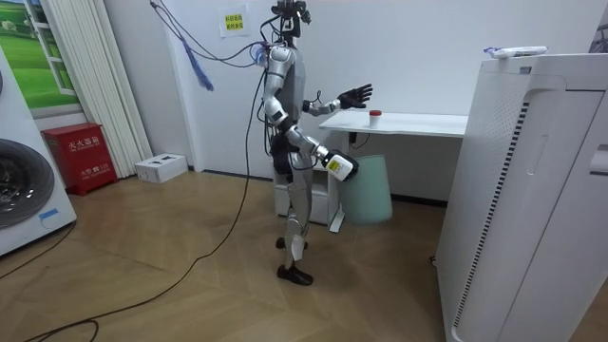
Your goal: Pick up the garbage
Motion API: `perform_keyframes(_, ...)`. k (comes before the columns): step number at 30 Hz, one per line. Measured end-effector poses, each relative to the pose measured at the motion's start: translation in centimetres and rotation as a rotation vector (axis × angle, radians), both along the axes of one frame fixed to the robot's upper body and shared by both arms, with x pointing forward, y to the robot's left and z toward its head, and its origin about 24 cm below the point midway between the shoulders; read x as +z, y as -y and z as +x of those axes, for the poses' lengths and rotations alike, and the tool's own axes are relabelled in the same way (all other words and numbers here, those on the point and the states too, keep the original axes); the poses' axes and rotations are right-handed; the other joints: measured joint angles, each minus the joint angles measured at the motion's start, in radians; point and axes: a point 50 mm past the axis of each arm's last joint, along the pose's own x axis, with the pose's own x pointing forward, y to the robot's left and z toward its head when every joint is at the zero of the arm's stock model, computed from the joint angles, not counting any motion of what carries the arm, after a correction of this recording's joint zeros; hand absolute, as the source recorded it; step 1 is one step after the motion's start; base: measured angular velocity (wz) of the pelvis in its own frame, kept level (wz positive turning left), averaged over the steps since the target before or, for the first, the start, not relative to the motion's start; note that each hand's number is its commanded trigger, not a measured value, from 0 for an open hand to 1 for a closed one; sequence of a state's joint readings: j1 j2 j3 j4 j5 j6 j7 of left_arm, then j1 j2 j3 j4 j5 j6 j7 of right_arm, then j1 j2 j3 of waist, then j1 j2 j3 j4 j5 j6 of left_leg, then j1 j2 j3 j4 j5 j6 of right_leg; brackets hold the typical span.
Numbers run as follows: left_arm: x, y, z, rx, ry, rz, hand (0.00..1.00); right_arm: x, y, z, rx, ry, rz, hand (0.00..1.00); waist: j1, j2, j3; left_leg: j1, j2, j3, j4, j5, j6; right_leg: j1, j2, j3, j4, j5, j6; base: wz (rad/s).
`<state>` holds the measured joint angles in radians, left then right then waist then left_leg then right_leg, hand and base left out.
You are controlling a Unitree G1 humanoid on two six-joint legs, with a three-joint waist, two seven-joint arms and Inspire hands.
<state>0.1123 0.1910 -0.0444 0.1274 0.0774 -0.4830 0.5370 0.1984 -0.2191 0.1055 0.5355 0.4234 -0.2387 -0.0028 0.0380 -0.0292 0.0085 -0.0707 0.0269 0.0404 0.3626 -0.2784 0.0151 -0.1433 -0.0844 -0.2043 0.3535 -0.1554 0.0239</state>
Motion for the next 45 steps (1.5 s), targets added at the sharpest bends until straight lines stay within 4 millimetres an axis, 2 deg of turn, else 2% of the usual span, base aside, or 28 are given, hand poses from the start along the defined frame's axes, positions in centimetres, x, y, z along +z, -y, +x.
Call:
perform_keyframes(3, 0.0, 0.1, 0.0, -0.005, -0.005, 0.003, 0.00, 0.1, -0.1, 0.1, 0.012, 0.006, 0.005, 1.00, 0.002, 0.001, 0.0004, 0.041, 0.011, 0.006, -0.053, 0.006, -0.010, 0.026, 0.021, 0.004, -0.032, 0.000, 0.000, -0.09)
perform_keyframes(9, -0.4, -0.1, -0.3, -0.003, -0.021, 0.006, 0.00, 0.0, -0.2, 0.0, 0.038, 0.004, 0.011, 1.00, 0.013, 0.001, 0.0021, 0.085, 0.012, 0.013, -0.126, 0.012, -0.011, 0.055, 0.033, 0.013, -0.087, 0.001, -0.002, -0.10)
perform_keyframes(13, -0.4, -0.1, -0.4, -0.011, -0.028, 0.011, 0.00, 0.0, -0.3, 0.0, 0.064, 0.002, 0.001, 1.00, 0.026, 0.000, 0.0025, 0.086, 0.013, 0.005, -0.130, 0.012, -0.011, 0.062, 0.036, 0.009, -0.106, 0.003, -0.001, 0.04)
perform_keyframes(19, -0.9, -0.2, -0.8, -0.011, -0.057, 0.013, 0.00, 0.0, -0.5, 0.0, 0.089, 0.003, 0.008, 1.00, 0.028, 0.000, 0.0028, 0.096, 0.014, -0.016, -0.139, 0.012, -0.012, 0.089, 0.041, 0.003, -0.137, 0.003, -0.001, 0.07)
perform_keyframes(25, -1.4, -0.4, -1.4, 0.001, -0.085, 0.031, 0.00, -0.1, -0.7, 0.0, 0.093, 0.002, 0.006, 1.00, 0.027, -0.004, 0.0045, 0.103, 0.013, -0.015, -0.137, 0.012, -0.012, 0.107, 0.042, 0.008, -0.153, 0.003, -0.001, 0.01)
perform_keyframes(27, -1.8, -0.7, -1.9, 0.014, -0.106, 0.033, 0.00, -0.1, -0.7, -0.1, 0.092, -0.001, 0.008, 1.00, 0.024, -0.010, 0.0060, 0.102, 0.013, -0.012, -0.125, 0.012, -0.012, 0.124, 0.036, 0.018, -0.160, 0.003, 0.000, 0.09)
perform_keyframes(32, -2.4, -1.4, -3.0, 0.051, -0.140, 0.062, 0.00, -0.2, -0.7, -0.4, 0.092, -0.006, 0.007, 1.00, 0.029, -0.023, 0.0027, 0.112, 0.011, -0.014, -0.122, 0.012, -0.012, 0.134, 0.040, 0.018, -0.169, 0.003, -0.001, 0.05)
perform_keyframes(33, -2.3, -1.6, -3.0, 0.058, -0.139, 0.066, 0.00, -0.2, -0.8, -0.4, 0.093, -0.009, 0.011, 1.00, 0.030, -0.044, 0.0123, 0.059, -0.003, -0.008, -0.014, 0.010, -0.020, 0.156, 0.012, 0.074, -0.184, 0.006, 0.001, 0.27)
perform_keyframes(34, -2.3, -1.6, -3.0, 0.056, -0.137, 0.066, 0.00, -0.3, -0.8, -0.6, 0.090, -0.013, 0.016, 1.00, 0.030, -0.056, 0.0173, 0.019, -0.009, -0.001, 0.040, 0.000, -0.027, 0.165, -0.002, 0.132, -0.195, 0.008, 0.005, 0.61)
perform_keyframes(35, -2.1, -1.2, -2.6, 0.040, -0.125, 0.061, 0.00, -0.4, -0.5, -0.9, 0.065, -0.016, 0.019, 1.00, 0.030, -0.062, 0.0135, -0.060, -0.011, -0.002, -0.004, 0.004, -0.035, 0.161, -0.009, 0.203, -0.201, 0.011, 0.013, 0.85)
perform_keyframes(36, -1.7, -0.8, -2.0, 0.019, -0.104, 0.067, 0.00, -0.6, -0.1, -1.2, 0.026, -0.024, 0.030, 1.00, 0.028, -0.066, 0.0088, -0.135, -0.006, 0.027, -0.023, 0.076, 0.006, 0.143, -0.022, 0.201, -0.189, -0.009, 0.038, 0.73)
perform_keyframes(37, -1.8, -0.7, -2.0, 0.017, -0.107, 0.065, 0.00, -0.7, -0.2, -1.3, 0.024, -0.035, 0.030, 1.00, 0.043, -0.073, 0.0052, -0.134, -0.009, 0.051, -0.019, 0.087, 0.012, 0.129, -0.029, 0.188, -0.177, -0.017, 0.050, 0.45)
perform_keyframes(38, -1.9, -0.7, -2.3, 0.025, -0.114, 0.066, 0.00, -0.7, -0.4, -1.3, 0.035, -0.038, 0.023, 1.00, 0.055, -0.068, 0.0080, -0.124, -0.006, 0.069, -0.022, 0.088, 0.014, 0.125, -0.033, 0.125, -0.164, -0.016, 0.056, -0.07)
perform_keyframes(39, -2.1, -1.0, -2.5, 0.036, -0.122, 0.074, 0.00, -0.8, -0.5, -1.4, 0.056, -0.044, 0.010, 1.00, 0.072, -0.063, 0.0118, -0.105, -0.008, 0.065, -0.023, 0.087, 0.015, 0.122, -0.030, 0.083, -0.173, -0.004, 0.055, -0.16)
perform_keyframes(41, -2.3, -1.4, -2.5, 0.048, -0.132, 0.079, 0.00, -0.6, -0.9, -1.2, 0.081, -0.031, 0.013, 1.00, 0.081, -0.060, 0.0139, -0.076, -0.016, 0.050, -0.031, 0.086, 0.015, 0.118, -0.017, 0.050, -0.202, 0.018, 0.046, -0.26)
perform_keyframes(42, -2.5, -1.4, -2.6, 0.051, -0.145, 0.077, 0.00, -0.6, -0.9, -1.1, 0.090, -0.027, 0.016, 1.00, 0.079, -0.047, 0.0085, -0.053, -0.019, 0.041, -0.053, 0.085, 0.014, 0.130, -0.018, 0.037, -0.200, 0.020, 0.044, -0.18)
perform_keyframes(45, -3.2, -1.1, -2.7, 0.052, -0.170, 0.060, 0.00, -0.7, -1.2, -1.3, 0.105, -0.034, 0.026, 1.00, 0.071, -0.029, 0.0072, -0.014, -0.023, 0.038, -0.113, 0.091, 0.014, 0.138, -0.017, 0.037, -0.192, 0.020, 0.043, -0.12)
